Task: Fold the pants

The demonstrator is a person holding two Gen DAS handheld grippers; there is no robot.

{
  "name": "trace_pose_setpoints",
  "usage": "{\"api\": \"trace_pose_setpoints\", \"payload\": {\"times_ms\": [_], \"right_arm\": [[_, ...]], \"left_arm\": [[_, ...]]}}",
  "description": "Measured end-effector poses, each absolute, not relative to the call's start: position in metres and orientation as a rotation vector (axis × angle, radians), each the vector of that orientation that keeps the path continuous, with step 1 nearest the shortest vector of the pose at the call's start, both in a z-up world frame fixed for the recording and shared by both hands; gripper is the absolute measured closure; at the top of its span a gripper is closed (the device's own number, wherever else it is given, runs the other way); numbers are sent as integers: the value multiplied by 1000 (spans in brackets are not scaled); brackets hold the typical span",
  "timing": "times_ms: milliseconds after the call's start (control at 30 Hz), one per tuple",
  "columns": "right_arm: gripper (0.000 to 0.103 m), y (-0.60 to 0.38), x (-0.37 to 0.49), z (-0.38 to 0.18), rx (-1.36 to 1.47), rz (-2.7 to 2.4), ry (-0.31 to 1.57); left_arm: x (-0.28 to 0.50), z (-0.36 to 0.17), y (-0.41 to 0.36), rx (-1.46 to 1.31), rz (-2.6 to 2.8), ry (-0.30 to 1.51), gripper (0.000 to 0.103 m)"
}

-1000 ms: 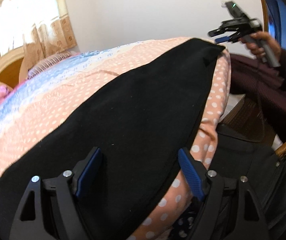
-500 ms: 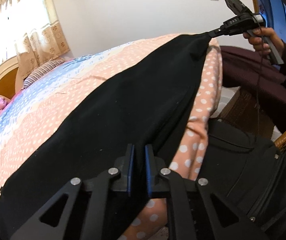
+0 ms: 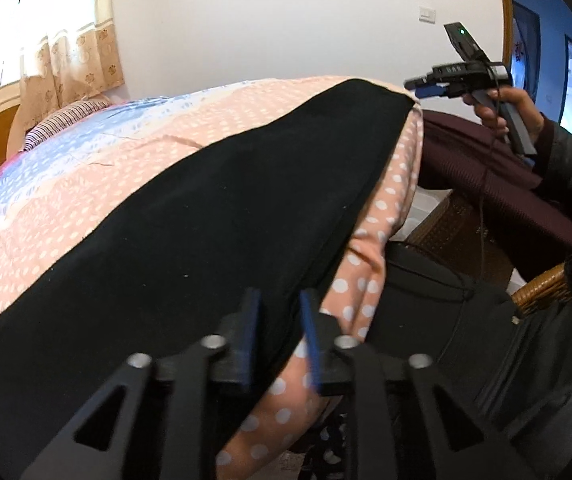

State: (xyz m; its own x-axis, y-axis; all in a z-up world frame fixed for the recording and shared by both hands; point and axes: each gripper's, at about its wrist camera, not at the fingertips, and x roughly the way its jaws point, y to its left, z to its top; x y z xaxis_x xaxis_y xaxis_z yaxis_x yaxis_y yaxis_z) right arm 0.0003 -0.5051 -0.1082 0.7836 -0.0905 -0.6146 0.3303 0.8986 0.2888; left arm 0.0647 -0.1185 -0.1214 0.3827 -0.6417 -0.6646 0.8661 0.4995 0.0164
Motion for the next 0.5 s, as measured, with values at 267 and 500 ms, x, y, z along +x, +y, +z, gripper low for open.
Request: {"api": "trace_pose_setpoints", "payload": {"times_ms": [267, 500], "right_arm": [[58, -519, 77, -105, 484, -144, 701], [100, -515, 109, -108, 509, -104, 691]], "left_arm": [[60, -106, -107, 365, -948, 563, 36], [77, -135, -98, 352, -890, 636, 33]]}}
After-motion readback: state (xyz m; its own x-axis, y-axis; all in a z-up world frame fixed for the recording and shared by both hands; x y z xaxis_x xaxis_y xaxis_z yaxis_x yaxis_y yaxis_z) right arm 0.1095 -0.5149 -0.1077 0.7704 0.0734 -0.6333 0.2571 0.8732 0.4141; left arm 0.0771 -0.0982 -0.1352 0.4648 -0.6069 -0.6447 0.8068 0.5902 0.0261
